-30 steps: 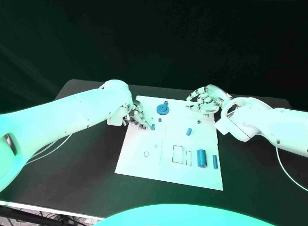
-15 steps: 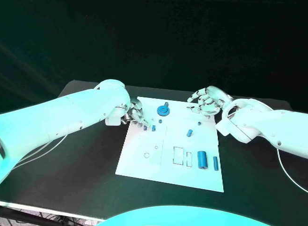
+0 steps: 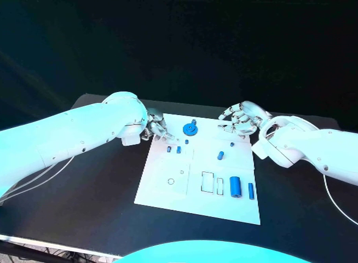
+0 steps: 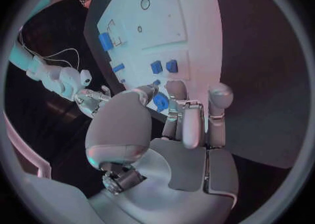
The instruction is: Assemble the parts on the task board
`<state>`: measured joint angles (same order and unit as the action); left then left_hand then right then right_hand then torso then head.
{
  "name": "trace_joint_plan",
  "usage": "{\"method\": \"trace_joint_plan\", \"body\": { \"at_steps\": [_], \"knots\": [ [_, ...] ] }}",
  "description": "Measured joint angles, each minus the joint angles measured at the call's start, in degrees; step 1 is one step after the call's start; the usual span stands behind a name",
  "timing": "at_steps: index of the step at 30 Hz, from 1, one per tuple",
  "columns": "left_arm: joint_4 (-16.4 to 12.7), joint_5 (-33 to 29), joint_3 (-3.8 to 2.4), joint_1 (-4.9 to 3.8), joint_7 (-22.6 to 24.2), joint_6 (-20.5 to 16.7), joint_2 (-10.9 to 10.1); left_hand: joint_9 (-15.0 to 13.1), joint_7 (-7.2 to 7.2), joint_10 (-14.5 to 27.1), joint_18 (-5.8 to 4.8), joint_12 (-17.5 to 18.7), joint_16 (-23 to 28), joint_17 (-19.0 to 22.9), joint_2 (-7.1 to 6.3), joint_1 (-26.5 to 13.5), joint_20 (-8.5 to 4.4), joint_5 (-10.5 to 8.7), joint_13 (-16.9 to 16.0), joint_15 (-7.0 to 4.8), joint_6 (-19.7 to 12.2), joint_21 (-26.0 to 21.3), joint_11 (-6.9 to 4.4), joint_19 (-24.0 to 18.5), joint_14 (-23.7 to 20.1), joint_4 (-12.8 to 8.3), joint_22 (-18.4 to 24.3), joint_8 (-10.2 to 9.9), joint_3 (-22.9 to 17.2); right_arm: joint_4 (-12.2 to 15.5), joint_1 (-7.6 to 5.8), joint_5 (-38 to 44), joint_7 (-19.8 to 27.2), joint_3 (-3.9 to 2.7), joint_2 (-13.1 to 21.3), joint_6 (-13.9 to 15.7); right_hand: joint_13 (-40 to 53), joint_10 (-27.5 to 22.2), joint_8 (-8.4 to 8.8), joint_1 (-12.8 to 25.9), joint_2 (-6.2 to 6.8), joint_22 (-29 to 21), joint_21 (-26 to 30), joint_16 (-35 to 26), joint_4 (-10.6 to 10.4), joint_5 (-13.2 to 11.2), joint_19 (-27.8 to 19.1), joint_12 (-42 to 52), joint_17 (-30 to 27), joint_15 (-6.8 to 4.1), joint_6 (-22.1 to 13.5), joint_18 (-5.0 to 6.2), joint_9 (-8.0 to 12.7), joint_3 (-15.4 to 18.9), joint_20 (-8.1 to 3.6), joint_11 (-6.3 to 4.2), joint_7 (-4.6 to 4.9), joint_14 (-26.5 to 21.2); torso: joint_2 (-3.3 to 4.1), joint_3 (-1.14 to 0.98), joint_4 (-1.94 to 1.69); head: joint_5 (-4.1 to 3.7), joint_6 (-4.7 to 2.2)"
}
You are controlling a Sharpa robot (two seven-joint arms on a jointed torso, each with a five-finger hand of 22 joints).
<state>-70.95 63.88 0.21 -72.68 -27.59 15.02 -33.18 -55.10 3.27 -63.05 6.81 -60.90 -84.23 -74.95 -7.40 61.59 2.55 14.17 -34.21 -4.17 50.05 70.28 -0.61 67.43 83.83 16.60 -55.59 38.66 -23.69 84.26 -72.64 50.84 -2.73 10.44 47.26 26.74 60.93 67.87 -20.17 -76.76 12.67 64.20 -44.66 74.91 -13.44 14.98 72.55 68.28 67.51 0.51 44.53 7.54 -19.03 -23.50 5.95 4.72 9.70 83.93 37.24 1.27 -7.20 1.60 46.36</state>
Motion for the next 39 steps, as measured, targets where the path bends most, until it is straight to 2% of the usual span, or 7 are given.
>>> {"method": "trace_joint_plan", "body": {
  "at_steps": [3, 6, 12, 20, 27, 31, 39],
  "knots": [
    [-1.04, -0.68, -0.01, 0.01, 0.34, -2.27, -0.9, 1.26, 0.55, 1.89, -0.01, 1.51, 0.41, 0.0, -0.69, 1.38, 0.4, 0.25, 2.14, 0.44, -1.34, -0.9, 0.44, -0.42, 0.2, -0.03, 0.87, -1.81, -1.15, 0.04, 0.0, 0.0, 0.0, 0.0, 0.09, 0.0, 0.0, 0.0, -0.22, 0.0, 0.0, 0.0, 0.0, 0.0, 0.0, 0.0, 0.0, 0.0, 0.0, 0.0, -0.2, 0.0, 0.0, 0.0, 0.0, 0.0, -0.2, 0.0, 0.0, -0.01, -0.01, 0.02, -0.02],
    [-2.23, -1.22, -0.01, 0.1, 0.72, -4.36, -1.75, 3.62, 1.86, 3.72, 1.15, 2.55, 2.17, 0.15, -1.74, 4.25, 1.18, 0.26, 3.17, 1.55, -3.07, -3.43, 1.67, -3.07, 0.13, -0.17, 4.32, -4.46, -3.19, 0.06, 0.01, 0.0, 0.0, 0.0, 0.18, 0.0, 0.0, 0.0, -0.22, 0.0, 0.0, 0.0, -0.01, 0.0, 0.0, 0.0, 0.0, 0.0, 0.09, 0.0, -0.2, 0.0, 0.0, 0.0, 0.0, 0.0, -0.2, 0.0, -0.02, -0.01, -0.02, 0.03, -0.03],
    [-5.55, -2.11, 0.15, 0.68, 1.69, -9.08, -4.03, 6.98, 3.7, 5.63, 1.16, 2.84, 3.72, 2.77, -3.57, 6.85, 2.26, 0.26, 3.98, 2.77, -5.34, -6.13, 2.98, -5.34, -0.71, -0.24, 7.74, -7.66, -5.58, 0.12, 0.01, -0.01, -0.01, 0.0, 0.28, 0.0, 0.0, 0.0, -0.22, 0.0, 0.0, 0.0, -0.03, 0.0, 0.0, 0.0, 0.0, 0.0, 0.09, 0.0, -0.2, 0.0, 0.0, 0.0, 0.0, 0.0, -0.2, 0.0, -0.04, -0.01, -0.04, 0.08, -0.16],
    [-9.88, -2.42, 0.36, 2.77, 2.77, -16.61, -7.08, 8.45, 4.12, 5.6, 1.15, 2.31, 3.72, 3.04, -5.59, 4.85, 2.35, 0.26, 4.28, 3.18, -5.76, -6.29, 3.39, -5.42, -0.72, 0.16, 8.04, -8.1, -3.65, 0.18, 0.01, -0.01, -0.01, 0.0, 0.56, 0.01, 0.0, 0.0, -0.22, 0.0, 0.0, 0.0, -0.03, 0.0, 0.0, 0.0, 0.0, 0.0, 0.09, 0.0, -0.2, 0.0, -0.01, 0.0, 0.0, 0.0, -0.2, 0.0, -0.07, -0.03, -0.1, 0.02, -0.22],
    [-11.9, -1.25, 0.48, 5.26, 3.03, -22.22, -8.44, 8.76, 4.5, 6.02, 1.15, 2.16, 3.72, 3.32, -5.95, 4.51, 2.55, 0.26, 4.5, 3.39, -6.54, -6.69, 3.81, -5.61, -0.92, -0.14, 8.56, -8.1, -1.99, 0.23, 0.01, -0.02, -0.01, 0.0, 0.78, 0.02, 0.0, 0.0, -0.22, 0.0, 0.0, 0.0, -0.03, 0.0, 0.0, 0.0, 0.0, 0.0, 0.08, 0.0, -0.2, 0.0, -0.01, 0.0, 0.0, 0.0, -0.2, 0.0, -0.08, 0.01, -0.07, 0.09, -0.33],
    [-12.32, -0.4, 0.48, 6.12, 3.08, -24.25, -8.57, 8.83, 4.6, 6.02, 1.15, 2.16, 3.72, 3.51, -6.24, 4.8, 2.55, 0.26, 4.56, 3.38, -6.85, -6.89, 3.81, -5.61, -0.92, -0.07, 8.74, -8.05, -1.6, 0.24, 0.03, -0.02, -0.01, 0.0, 0.89, 0.02, 0.0, 0.0, -0.22, 0.0, 0.0, 0.0, -0.03, 0.0, 0.0, 0.0, 0.0, 0.0, 0.08, 0.0, -0.2, 0.0, -0.01, 0.0, 0.0, 0.0, -0.2, 0.0, -0.06, 0.01, -0.02, 0.18, -0.37],
    [-12.76, 1.11, 0.48, 7.39, 3.09, -26.41, -8.6, 8.47, 4.52, 6.23, 1.15, 1.59, 3.72, 3.56, -6.24, 4.8, 2.55, 0.26, 4.83, 3.38, -6.94, -6.89, 4.01, -5.61, -0.92, 0.07, 8.77, -5.42, 0.45, 0.27, 0.09, -0.02, -0.01, 0.0, 0.98, 0.02, 0.0, 0.0, -0.22, 0.0, 0.0, 0.0, -0.03, 0.0, 0.0, 0.0, 0.0, 0.0, 0.08, 0.0, -0.38, 0.0, 0.06, 0.0, 0.0, 0.0, -0.02, 0.0, -0.01, 0.03, 0.04, 0.19, -0.41]
  ]
}}
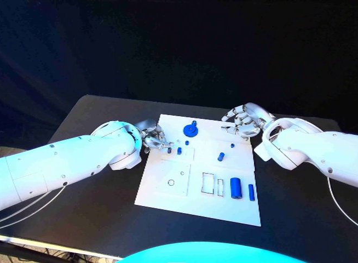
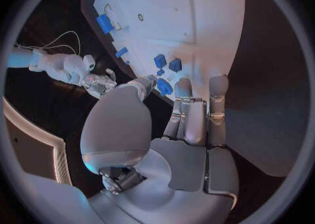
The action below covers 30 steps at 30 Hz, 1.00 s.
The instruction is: Assemble the parts on the task board
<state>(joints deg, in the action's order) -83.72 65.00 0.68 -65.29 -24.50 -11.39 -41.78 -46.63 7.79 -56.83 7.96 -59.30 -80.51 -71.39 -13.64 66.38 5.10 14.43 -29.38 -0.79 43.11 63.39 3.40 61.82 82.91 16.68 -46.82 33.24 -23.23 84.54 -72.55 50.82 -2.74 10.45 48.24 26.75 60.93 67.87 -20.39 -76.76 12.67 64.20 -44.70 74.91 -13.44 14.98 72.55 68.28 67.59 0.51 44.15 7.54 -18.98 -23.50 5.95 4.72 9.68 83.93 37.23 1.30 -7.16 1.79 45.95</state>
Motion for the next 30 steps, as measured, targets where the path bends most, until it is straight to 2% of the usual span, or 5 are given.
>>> {"method": "trace_joint_plan", "body": {
  "at_steps": [5, 11, 17, 22, 30],
  "knots": [
    [0.17, 0.48, 0.05, 0.46, -0.01, -0.47, 0.34, -0.16, 0.0, 0.22, -0.01, -0.1, 0.0, 0.0, 0.24, 0.24, 0.0, 0.0, 0.11, 0.0, 0.0, 0.0, -0.22, 0.0, 0.0, 0.01, 0.0, 0.82, 0.4, 0.02, 0.04, 0.0, 0.0, 0.0, 0.02, 0.0, 0.0, 0.0, 0.0, 0.0, 0.0, 0.0, 0.0, 0.0, 0.0, 0.0, 0.0, 0.0, 0.0, 0.0, 0.0, 0.0, 0.0, 0.0, 0.0, 0.0, 0.0, 0.0, 0.01, -0.01, 0.03, 0.01, 0.05],
    [0.84, 0.73, 0.27, 0.93, -0.12, -0.66, 1.02, -0.55, -0.23, 0.34, -0.01, -0.33, 0.0, 0.02, 0.7, 0.7, 0.0, 0.0, 0.32, 0.0, 0.23, -0.21, -0.34, 0.0, 0.0, 0.0, -0.02, 2.78, 0.94, 0.02, 0.07, 0.0, 0.0, 0.0, 0.05, 0.0, 0.0, 0.0, 0.0, 0.0, 0.0, -0.02, 0.26, 0.0, 0.0, 0.0, 0.0, 0.0, -0.01, 0.0, 0.0, 0.0, 0.0, 0.0, 0.0, 0.0, 0.0, 0.0, 0.01, -0.02, 0.04, -0.03, 0.07],
    [1.68, 0.88, 0.41, 1.28, -0.24, -0.67, 1.57, -1.47, -0.95, 0.62, -0.01, -0.77, 0.0, 0.02, 1.45, 1.45, -0.13, 0.0, 0.66, 0.0, 0.52, -0.21, -0.63, 0.14, 0.0, 0.0, -0.3, 6.04, 1.58, 0.04, 0.1, -0.01, 0.0, 0.0, 0.06, 0.0, 0.0, 0.0, 0.0, 0.0, 0.0, -0.07, 0.27, 0.0, 0.0, 0.0, 0.0, 0.0, -0.01, 0.0, 0.0, 0.0, 0.0, 0.0, 0.0, 0.0, 0.0, 0.0, 0.03, -0.03, 0.04, -0.1, 0.1],
    [2.58, 1.09, 0.52, 1.46, -0.38, -0.67, 2.14, -1.67, -1.16, 0.4, -0.01, -0.77, 0.0, -0.04, 1.79, 2.27, -0.21, 0.0, 0.75, -0.22, 0.31, -0.21, -0.85, 0.21, 0.22, 0.0, -0.5, 7.1, 1.58, 0.04, 0.1, -0.01, 0.0, 0.0, 0.07, 0.0, 0.0, 0.0, 0.0, 0.0, 0.0, -0.07, 0.27, 0.0, 0.0, 0.0, 0.0, 0.0, -0.01, 0.0, 0.0, 0.0, 0.0, 0.0, 0.0, 0.0, 0.0, 0.0, 0.03, -0.04, 0.04, -0.16, 0.12],
    [3.65, 1.48, 0.55, 1.59, -0.54, -0.63, 2.68, -1.73, -1.36, 0.61, -0.02, -0.77, -0.24, -0.21, 1.59, 2.5, -0.19, 0.0, 0.81, -0.22, 0.11, -0.21, -1.05, 0.63, 0.22, 0.0, -0.66, 7.09, 1.58, 0.05, 0.12, -0.01, 0.0, 0.0, 0.1, 0.0, 0.0, 0.0, 0.0, 0.0, 0.0, -0.07, 0.27, 0.0, 0.0, 0.0, 0.0, 0.0, -0.02, 0.0, 0.0, 0.0, -0.01, 0.0, 0.0, 0.0, 0.0, 0.0, 0.02, -0.03, 0.04, -0.21, 0.13]
  ]
}}
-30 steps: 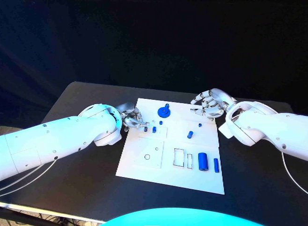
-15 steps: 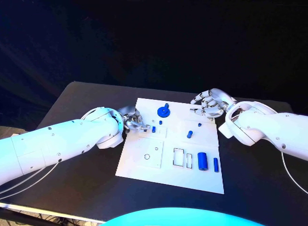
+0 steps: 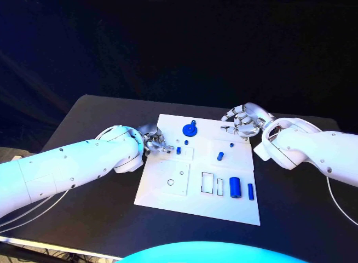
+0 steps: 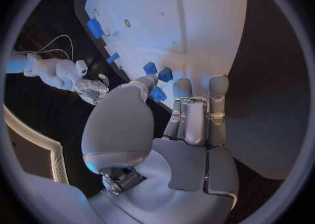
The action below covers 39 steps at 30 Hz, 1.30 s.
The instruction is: Assemble the parts on the task board
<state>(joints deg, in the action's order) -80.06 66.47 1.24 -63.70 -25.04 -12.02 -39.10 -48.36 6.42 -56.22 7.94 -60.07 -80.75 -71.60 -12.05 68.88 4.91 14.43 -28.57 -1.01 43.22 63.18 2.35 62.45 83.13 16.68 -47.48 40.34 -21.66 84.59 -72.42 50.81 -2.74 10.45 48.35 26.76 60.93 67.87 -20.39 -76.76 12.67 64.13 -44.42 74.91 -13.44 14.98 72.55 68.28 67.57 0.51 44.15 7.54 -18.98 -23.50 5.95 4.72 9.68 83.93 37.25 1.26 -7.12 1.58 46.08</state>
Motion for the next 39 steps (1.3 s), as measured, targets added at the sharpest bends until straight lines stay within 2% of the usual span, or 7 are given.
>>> {"method": "trace_joint_plan", "body": {
  "at_steps": [19, 26, 35, 39],
  "knots": [
    [-0.3, -1.62, 0.01, 0.15, 0.3, 1.46, 0.22, -0.05, -0.21, -0.21, 0.0, -0.22, 0.0, -0.12, 0.31, 2.0, -0.21, 0.0, 0.34, -0.42, -0.22, 0.22, -0.21, 0.2, -0.01, -0.17, -0.37, 1.86, -0.54, -0.01, 0.05, 0.0, 0.0, 0.0, -0.01, 0.0, 0.0, 0.0, 0.0, 0.0, 0.0, 0.0, 0.0, 0.0, 0.0, 0.0, 0.0, 0.0, 0.04, 0.0, 0.0, 0.0, 0.04, 0.0, 0.0, 0.0, 0.0, 0.0, 0.0, -0.01, -0.02, -0.05, 0.25],
    [-0.45, -2.37, 0.03, 0.18, 0.47, 2.04, 0.14, 0.75, -0.61, -0.21, 0.0, -0.22, -0.22, -0.12, 0.52, 4.55, -0.33, 0.21, 0.8, -0.56, -0.61, 0.39, -0.63, 0.33, 0.13, -0.19, -0.64, 2.7, -3.75, -0.01, 0.07, -0.01, 0.0, 0.0, 0.03, -0.01, 0.0, 0.0, 0.0, 0.0, 0.0, 0.01, 0.0, 0.0, 0.0, 0.0, 0.0, 0.0, 0.08, 0.0, 0.0, 0.0, 0.05, 0.0, 0.0, 0.0, 0.0, 0.0, 0.0, -0.02, -0.01, -0.06, 0.26],
    [-0.15, -2.93, 0.0, 0.18, 0.64, 2.15, 0.19, 1.7, -0.61, -0.21, 0.0, -0.22, -0.22, -0.12, 0.83, 5.05, -0.42, 0.18, 1.11, -0.63, -0.62, 0.45, -0.63, 0.41, 0.21, -0.09, -0.82, 3.07, -6.46, 0.07, 0.08, -0.01, 0.0, 0.0, 0.09, -0.01, 0.0, 0.0, 0.0, 0.0, 0.0, 0.01, 0.0, 0.0, 0.0, 0.0, 0.0, 0.0, 0.08, 0.0, 0.0, 0.0, 0.05, 0.0, 0.0, 0.0, 0.0, 0.0, 0.02, -0.06, -0.01, -0.09, 0.15],
    [-0.04, -3.13, -0.03, 0.17, 0.75, 2.12, 0.2, 2.24, -0.81, -0.2, 0.0, -0.46, -0.42, -0.13, 1.23, 5.46, -0.42, 0.03, 1.34, -0.63, -0.82, 0.69, -0.62, 0.41, 0.21, -0.2, -1.06, 3.6, -9.03, 0.11, 0.08, -0.01, 0.0, 0.0, 0.13, 0.0, 0.0, 0.0, 0.0, 0.0, 0.0, 0.01, 0.0, 0.0, 0.0, 0.32, 0.21, 0.0, 0.08, 0.0, 0.0, -0.01, 0.05, 0.0, 0.21, 0.0, 0.0, 0.0, 0.02, -0.05, -0.01, -0.09, 0.13]
  ]
}}
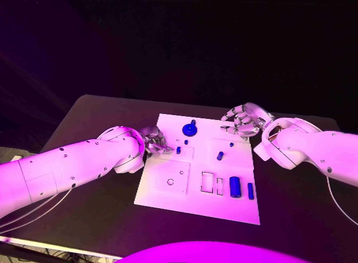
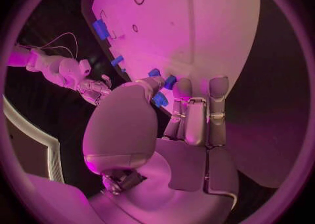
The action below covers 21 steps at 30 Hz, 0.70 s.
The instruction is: Assemble the parts on the task board
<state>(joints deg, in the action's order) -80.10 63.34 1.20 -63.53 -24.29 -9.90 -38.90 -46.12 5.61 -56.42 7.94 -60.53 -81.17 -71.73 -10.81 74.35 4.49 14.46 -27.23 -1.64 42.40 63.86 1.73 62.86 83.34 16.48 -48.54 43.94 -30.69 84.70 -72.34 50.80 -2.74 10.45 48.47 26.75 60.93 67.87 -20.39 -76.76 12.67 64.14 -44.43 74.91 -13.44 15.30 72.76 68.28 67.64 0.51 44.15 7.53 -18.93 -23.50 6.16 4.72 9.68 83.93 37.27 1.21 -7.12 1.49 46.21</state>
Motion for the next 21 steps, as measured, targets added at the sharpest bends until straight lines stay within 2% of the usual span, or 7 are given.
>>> {"method": "trace_joint_plan", "body": {
  "at_steps": [5, 10, 15, 21],
  "knots": [
    [0.07, -0.26, 0.0, 0.0, 0.08, 0.01, 0.07, 0.35, -0.29, -0.12, 0.0, -0.02, -0.07, -0.17, 0.59, 0.59, -0.21, -0.25, 0.2, -0.21, -0.3, 0.16, -0.1, 0.2, 0.21, 0.64, -0.38, 0.65, -1.91, 0.04, 0.0, 0.0, -0.01, 0.0, 0.05, 0.0, 0.0, 0.0, 0.0, 0.0, 0.0, 0.0, 0.0, 0.0, 0.0, 0.0, 0.0, 0.0, 0.0, 0.0, 0.0, 0.0, 0.0, 0.0, 0.0, 0.0, 0.0, 0.0, 0.0, 0.0, 0.0, 0.0, 0.0],
    [0.15, -0.48, 0.02, 0.0, 0.08, 0.04, 0.13, 0.57, -0.48, -0.32, -0.01, -0.02, -0.07, -0.17, 0.29, 0.89, -0.21, -0.1, 0.4, -0.21, -0.51, 0.16, -0.28, 0.21, 0.21, 1.38, -0.4, 1.29, -2.65, 0.07, 0.0, 0.0, -0.02, 0.0, 0.08, 0.0, 0.0, 0.0, 0.0, 0.0, 0.0, 0.0, 0.0, 0.0, 0.0, 0.0, 0.0, 0.0, 0.05, 0.0, 0.0, 0.0, 0.0, 0.0, 0.0, 0.0, 0.0, 0.0, -0.01, 0.0, 0.0, 0.02, 0.05],
    [0.2, -0.89, 0.05, 0.01, 0.09, 0.06, 0.15, 1.37, 0.02, -0.32, -0.01, -0.03, -0.07, -0.16, -0.31, 1.5, -0.21, -0.09, 0.81, -0.21, -2.07, 0.64, -0.28, 0.2, 0.21, 2.33, -0.76, 1.55, -3.6, 0.09, 0.0, 0.0, -0.03, 0.0, 0.1, -0.01, 0.0, 0.0, 0.0, 0.0, 0.0, 0.0, 0.0, -0.22, -0.1, 0.8, 0.21, 0.0, 0.05, 0.0, 0.0, 0.0, 0.06, -0.1, -0.22, 0.0, 0.0, 0.0, -0.04, -0.01, -0.01, 0.04, 0.07],
    [0.24, -1.85, 0.06, 0.02, 0.26, 0.0, 0.13, 2.2, 0.26, -0.63, -0.01, -0.03, -0.29, -0.16, -0.31, 1.5, -0.21, -0.09, 1.37, -0.2, -2.61, 1.78, 0.03, 0.2, 0.2, 2.29, -1.75, 2.81, -4.74, 0.1, 0.0, 0.02, -0.06, 0.0, 0.1, -0.02, 0.0, 0.0, -0.23, 0.0, 0.0, 0.0, 0.22, -0.22, -0.16, 1.14, 0.21, 0.0, 0.09, 0.0, 0.0, 0.0, 0.06, -0.16, -0.22, 0.0, 0.0, 0.0, -0.05, 0.02, -0.02, 0.1, 0.0]
  ]
}}
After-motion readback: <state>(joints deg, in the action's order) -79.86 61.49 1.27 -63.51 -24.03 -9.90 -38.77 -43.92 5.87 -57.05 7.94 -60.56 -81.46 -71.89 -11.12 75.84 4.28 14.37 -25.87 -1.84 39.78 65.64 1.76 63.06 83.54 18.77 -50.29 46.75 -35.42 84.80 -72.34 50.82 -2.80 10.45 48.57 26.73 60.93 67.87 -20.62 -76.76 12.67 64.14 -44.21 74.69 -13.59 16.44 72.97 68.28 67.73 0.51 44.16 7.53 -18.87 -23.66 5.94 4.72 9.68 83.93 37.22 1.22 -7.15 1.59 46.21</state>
